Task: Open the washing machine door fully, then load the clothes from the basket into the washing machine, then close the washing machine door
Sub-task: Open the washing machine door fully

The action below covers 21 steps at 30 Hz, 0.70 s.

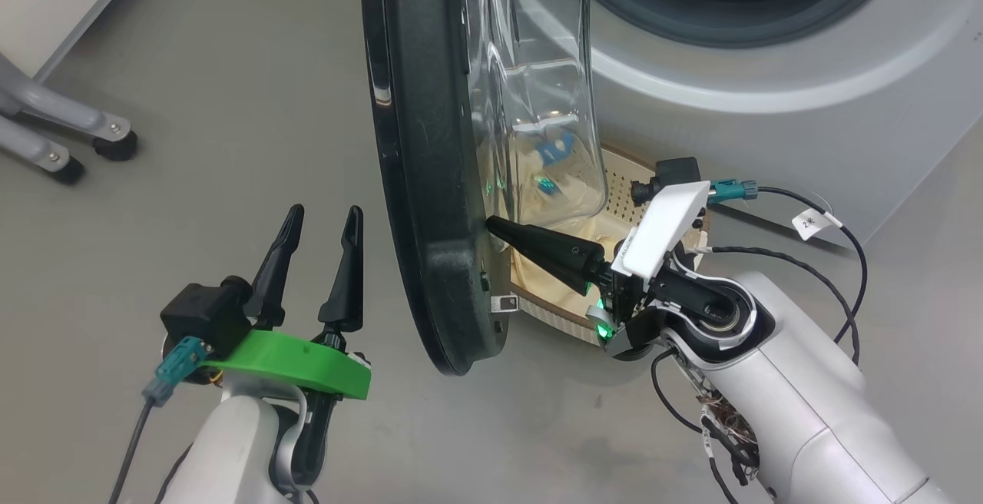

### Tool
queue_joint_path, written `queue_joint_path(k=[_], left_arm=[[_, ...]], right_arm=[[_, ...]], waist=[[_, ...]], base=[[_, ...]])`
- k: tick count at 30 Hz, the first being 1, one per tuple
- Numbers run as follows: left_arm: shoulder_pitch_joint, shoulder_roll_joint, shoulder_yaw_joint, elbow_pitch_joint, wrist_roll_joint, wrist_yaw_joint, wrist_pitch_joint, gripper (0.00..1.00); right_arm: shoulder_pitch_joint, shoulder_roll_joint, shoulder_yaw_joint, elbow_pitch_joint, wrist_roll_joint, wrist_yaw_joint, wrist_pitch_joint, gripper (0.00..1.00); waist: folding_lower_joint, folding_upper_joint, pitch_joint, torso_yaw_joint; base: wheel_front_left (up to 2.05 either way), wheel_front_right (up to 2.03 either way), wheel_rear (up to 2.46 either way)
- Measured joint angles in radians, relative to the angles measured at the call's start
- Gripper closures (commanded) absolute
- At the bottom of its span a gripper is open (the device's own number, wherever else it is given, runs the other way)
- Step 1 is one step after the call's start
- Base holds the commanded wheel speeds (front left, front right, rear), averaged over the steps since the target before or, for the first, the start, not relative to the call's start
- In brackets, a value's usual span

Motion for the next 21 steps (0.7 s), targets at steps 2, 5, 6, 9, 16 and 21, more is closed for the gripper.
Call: queue_joint_path(k=[2,5,6,9,16,21], left_arm=[[0.001,0.000,0.000,0.001,0.000,0.000,0.000,0.00],[0.006,0.000,0.002,0.001,0.000,0.000,0.000,0.00],[0.010,0.000,0.002,0.002,0.000,0.000,0.000,0.00],[0.018,0.001,0.004,0.002,0.000,0.000,0.000,0.00],[0.020,0.001,0.006,0.001,0.000,0.000,0.000,0.00],[0.021,0.001,0.012,0.001,0.000,0.000,0.000,0.00]], right_arm=[[0.000,-0.001,0.011,0.003,0.012,0.000,-0.011,1.00],[0.000,-0.001,0.030,0.005,0.031,0.000,-0.028,1.00],[0.000,0.000,0.035,0.006,0.034,0.000,-0.030,1.00],[0.000,-0.001,0.055,0.006,0.049,0.000,-0.047,1.00],[0.000,0.000,0.075,0.011,0.058,0.000,-0.081,1.00],[0.000,0.003,0.074,0.020,0.073,0.001,-0.110,1.00]], waist=[[0.0000,0.0000,-0.006,0.003],[0.0000,0.0000,-0.013,0.007],[0.0000,0.0000,-0.016,0.008],[0.0000,0.0000,-0.020,0.010],[0.0000,0.0000,-0.026,0.010],[0.0000,0.0000,-0.029,0.008]], base=[[0.00,0.00,0.00],[0.00,0.00,0.00],[0.00,0.00,0.00],[0.00,0.00,0.00],[0.00,0.00,0.00],[0.00,0.00,0.00]])
